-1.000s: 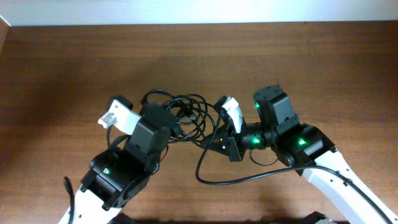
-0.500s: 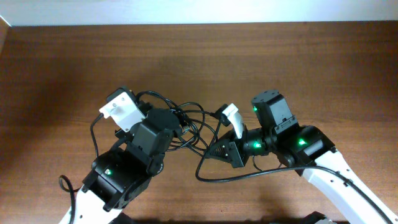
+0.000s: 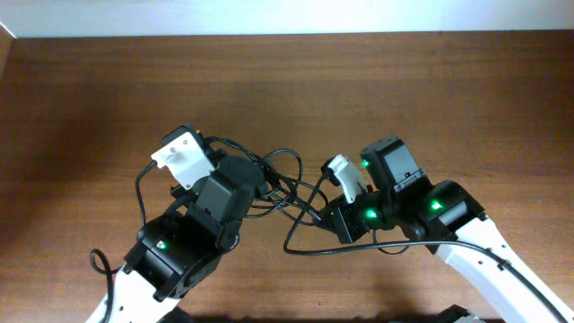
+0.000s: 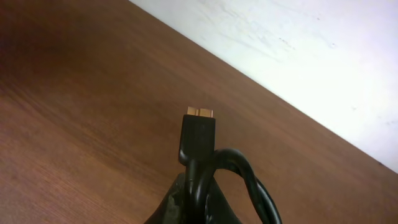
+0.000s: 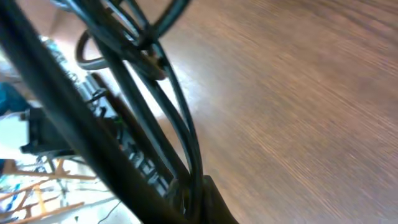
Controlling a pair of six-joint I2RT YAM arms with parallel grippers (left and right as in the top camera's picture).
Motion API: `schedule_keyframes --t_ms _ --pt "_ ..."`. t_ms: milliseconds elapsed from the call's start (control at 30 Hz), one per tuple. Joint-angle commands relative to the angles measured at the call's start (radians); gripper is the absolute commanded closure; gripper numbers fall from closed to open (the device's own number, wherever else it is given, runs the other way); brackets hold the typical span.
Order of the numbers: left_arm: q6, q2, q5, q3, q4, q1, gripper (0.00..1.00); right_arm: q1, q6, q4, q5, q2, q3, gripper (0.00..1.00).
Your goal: Untangle cables
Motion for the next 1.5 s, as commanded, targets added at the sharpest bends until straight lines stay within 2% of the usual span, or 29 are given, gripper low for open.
schedule_keyframes --t_ms 0,100,300,400,433,500,533,600,733,800,867,967,1000,1033,1067,1200,1333,1467 --pt "0.012 -0.018 -0.250 0.021 0.017 0.041 1.00 -0.005 0.098 -0.068 0.226 -0.005 -0.037 0.96" --pt "0.012 -0.014 -0.243 0.021 0.017 0.041 1.00 -0.005 0.235 -0.066 0.317 -0.005 -0.037 0.96" --pt "0.010 -0.012 -0.193 0.021 0.026 0.041 1.00 -0.005 0.234 -0.053 0.281 -0.005 -0.037 0.95" --pt "-0.097 -0.012 -0.124 0.021 0.032 0.041 1.00 -0.005 0.219 -0.014 0.191 -0.005 -0.037 0.72" --pt "-0.147 -0.012 -0.092 0.021 0.032 0.041 1.00 -0.005 0.215 0.015 0.133 -0.005 -0.037 0.60" --pt "-0.240 -0.012 -0.048 0.021 0.032 0.041 1.00 -0.005 0.177 0.059 0.050 -0.005 -0.037 0.50" --pt "-0.324 -0.012 -0.018 0.021 0.032 0.041 1.00 -0.005 0.163 0.094 -0.019 -0.005 -0.037 0.43" --pt "-0.457 -0.012 -0.003 0.021 0.031 0.041 1.00 -0.005 0.163 0.138 -0.084 -0.005 -0.037 0.36" --pt "-0.775 -0.012 -0.003 0.021 0.017 0.041 1.00 -0.005 0.163 0.222 -0.165 -0.005 -0.037 0.31" --pt "-0.805 -0.012 0.006 0.021 0.017 0.041 1.00 -0.005 0.163 0.264 -0.184 -0.005 -0.037 0.30" --pt "-0.805 -0.012 0.089 0.021 0.022 0.041 1.00 -0.005 0.163 0.312 -0.182 -0.005 -0.037 0.29" --pt "-0.816 -0.012 0.153 0.021 0.024 0.041 1.00 -0.005 0.168 0.329 -0.095 -0.005 -0.037 0.29" --pt "-0.876 -0.012 0.189 0.021 0.023 0.041 1.00 -0.005 0.191 0.330 -0.040 -0.005 -0.037 0.29" --pt "-0.996 -0.012 0.271 0.021 0.018 0.041 1.00 -0.005 0.231 0.341 0.011 -0.005 -0.037 0.29" --pt "-1.031 -0.012 0.307 0.021 0.023 0.041 1.00 -0.005 0.232 0.353 0.032 -0.005 -0.037 0.29" --pt "-1.031 -0.012 0.326 0.021 0.085 0.041 1.00 -0.005 0.299 0.380 0.203 -0.005 -0.037 0.29" --pt "-1.030 -0.012 0.327 0.021 0.089 0.041 1.00 -0.005 0.447 0.378 0.479 -0.005 -0.037 0.34" --pt "-1.030 -0.012 0.390 0.021 0.089 0.041 1.00 -0.005 0.584 0.391 0.643 -0.005 -0.037 0.37"
